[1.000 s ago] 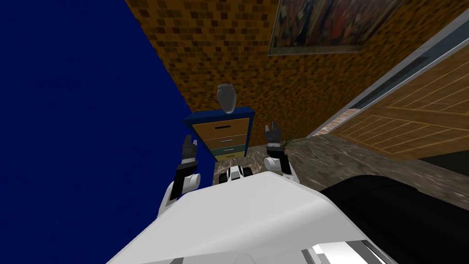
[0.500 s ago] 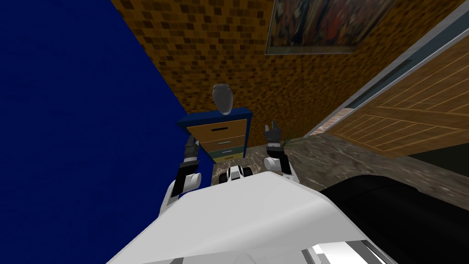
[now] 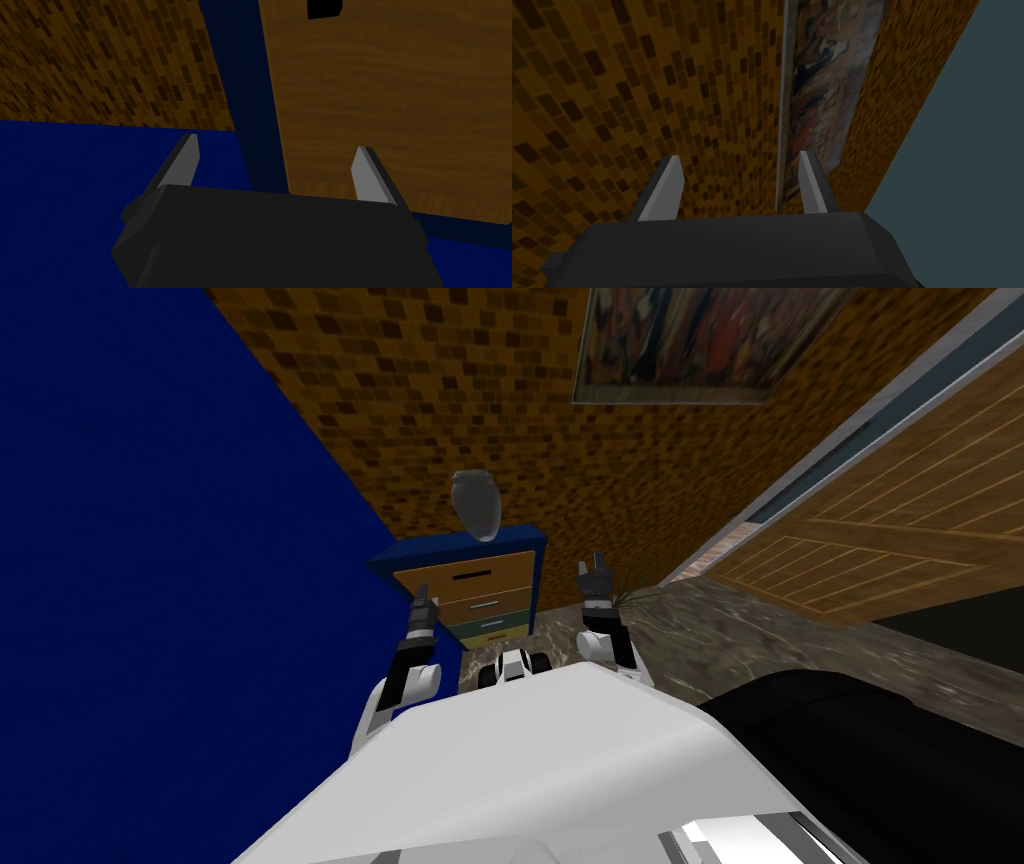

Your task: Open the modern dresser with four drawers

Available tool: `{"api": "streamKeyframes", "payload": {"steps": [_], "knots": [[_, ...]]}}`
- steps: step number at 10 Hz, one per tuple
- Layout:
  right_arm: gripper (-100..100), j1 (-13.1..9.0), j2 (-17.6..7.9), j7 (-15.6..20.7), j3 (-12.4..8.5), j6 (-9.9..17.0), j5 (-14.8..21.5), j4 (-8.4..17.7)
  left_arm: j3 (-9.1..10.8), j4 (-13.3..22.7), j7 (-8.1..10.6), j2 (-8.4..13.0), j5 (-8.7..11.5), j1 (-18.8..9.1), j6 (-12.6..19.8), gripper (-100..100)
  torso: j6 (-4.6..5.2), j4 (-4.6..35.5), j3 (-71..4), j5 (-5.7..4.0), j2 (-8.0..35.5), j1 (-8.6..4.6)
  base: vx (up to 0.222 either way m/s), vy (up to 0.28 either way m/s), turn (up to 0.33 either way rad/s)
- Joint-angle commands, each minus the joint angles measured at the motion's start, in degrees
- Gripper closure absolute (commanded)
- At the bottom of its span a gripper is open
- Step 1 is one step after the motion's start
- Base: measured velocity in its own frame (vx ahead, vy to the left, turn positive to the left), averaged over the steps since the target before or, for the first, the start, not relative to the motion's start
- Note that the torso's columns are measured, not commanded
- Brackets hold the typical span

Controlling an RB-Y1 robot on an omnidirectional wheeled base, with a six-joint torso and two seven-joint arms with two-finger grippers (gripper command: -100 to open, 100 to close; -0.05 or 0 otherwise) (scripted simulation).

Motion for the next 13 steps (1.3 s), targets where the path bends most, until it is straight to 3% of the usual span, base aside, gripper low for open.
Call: {"api": "streamKeyframes", "payload": {"steps": [1, 7, 11, 12, 13], "knots": [[0, 0.00, 0.00, 0.00, 0.00, 0.00, 0.00, 0.00, -0.67, -0.14, 0.14, 0.18, -0.25, -0.19, 3.36, -100, 0.01, 0.01, 0.01, -0.02, 0.02, -0.06, 0.065, -0.047, -0.042], [0, 0.00, 0.00, 0.00, 0.00, 0.00, 0.00, 0.00, -1.71, -0.16, 0.53, 1.31, -0.56, -0.71, 9.58, -100, 0.00, 0.00, -0.01, -0.01, -0.01, -0.02, 0.056, -0.032, -0.045], [0, 0.01, 0.00, 0.00, -0.01, 0.00, 0.00, 0.00, -1.75, -1.33, 0.53, 1.36, -0.58, -0.38, 10.45, -100, 0.00, -0.03, -0.08, 0.02, -0.15, 0.08, 0.058, -0.009, -0.019], [0, 0.00, 0.00, 0.00, -0.01, 0.00, 0.00, 0.00, -1.74, -1.48, 0.54, 1.38, -0.57, -0.37, 10.67, 100, 0.00, -0.03, -0.04, 0.02, -0.04, 0.04, 0.009, 0.001, 0.002], [0, 0.00, 0.00, 0.00, 0.00, 0.00, 0.00, 0.00, -2.07, -2.52, 0.55, 1.61, -0.52, 0.40, 10.77, 100, 0.00, 0.03, 0.06, 0.00, 0.10, -0.01, -0.134, -0.005, 0.031]]}}
